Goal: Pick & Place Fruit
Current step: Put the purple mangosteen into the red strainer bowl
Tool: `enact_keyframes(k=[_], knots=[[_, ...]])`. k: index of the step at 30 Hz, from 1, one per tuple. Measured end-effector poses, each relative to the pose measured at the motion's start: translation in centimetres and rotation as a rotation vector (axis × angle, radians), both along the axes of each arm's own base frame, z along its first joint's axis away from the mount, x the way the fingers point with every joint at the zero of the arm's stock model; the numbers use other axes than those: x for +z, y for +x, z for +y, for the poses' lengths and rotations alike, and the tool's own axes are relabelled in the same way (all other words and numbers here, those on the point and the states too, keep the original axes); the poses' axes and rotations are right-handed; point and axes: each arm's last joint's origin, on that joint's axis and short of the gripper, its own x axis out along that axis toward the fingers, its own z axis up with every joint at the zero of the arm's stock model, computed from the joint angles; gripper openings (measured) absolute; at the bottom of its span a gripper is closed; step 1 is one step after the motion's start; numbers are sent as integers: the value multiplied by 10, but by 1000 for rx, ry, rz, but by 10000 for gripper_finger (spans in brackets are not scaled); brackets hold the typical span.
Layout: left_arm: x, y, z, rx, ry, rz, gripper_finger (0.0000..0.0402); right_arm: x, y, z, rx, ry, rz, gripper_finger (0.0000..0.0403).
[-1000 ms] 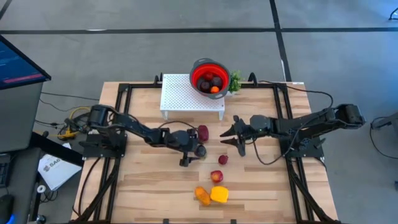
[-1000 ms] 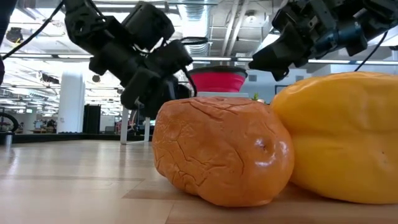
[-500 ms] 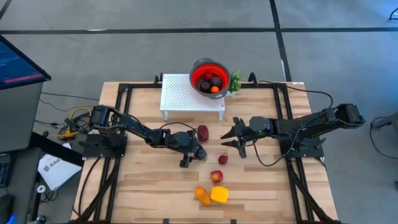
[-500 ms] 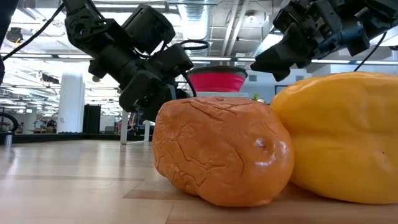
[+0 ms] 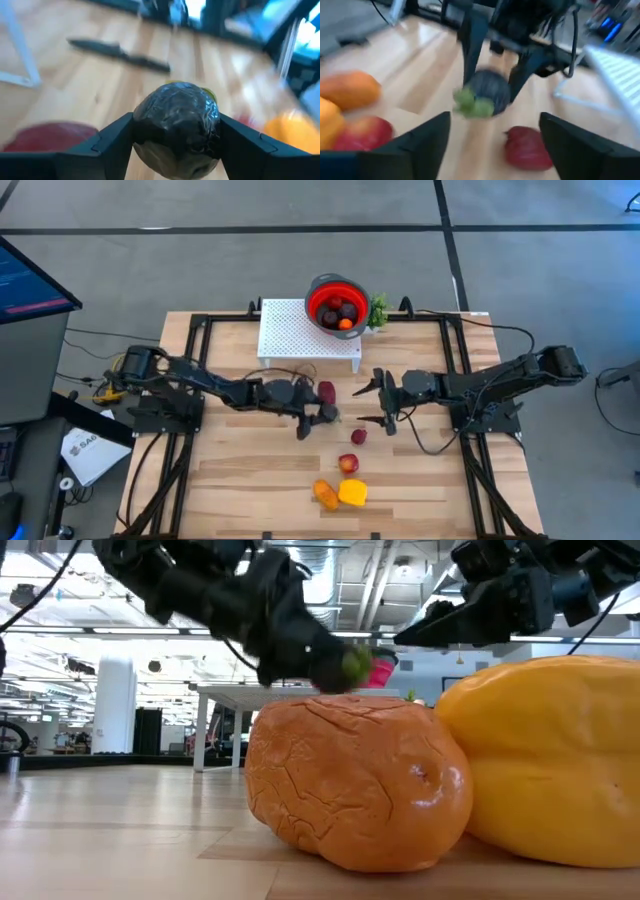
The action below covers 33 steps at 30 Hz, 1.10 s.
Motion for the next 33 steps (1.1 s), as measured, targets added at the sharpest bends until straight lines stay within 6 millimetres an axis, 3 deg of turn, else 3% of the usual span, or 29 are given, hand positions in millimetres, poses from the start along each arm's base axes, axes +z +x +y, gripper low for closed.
enact_keyframes(k=[6,12,18,24,33], knots=[[39,-12,18,96,-118,-139,251,13,2,10,-49,-345,-154,375],[55,-18,23,117,-139,-196,253,27,14,9,-54,-488,-243,382],[56,-19,23,116,-139,-204,254,20,53,13,-14,-675,-172,368],[56,-18,23,115,-137,-206,254,21,86,17,-160,-749,-98,335],[58,-18,23,108,-124,-215,254,28,89,27,-156,-793,-87,261]])
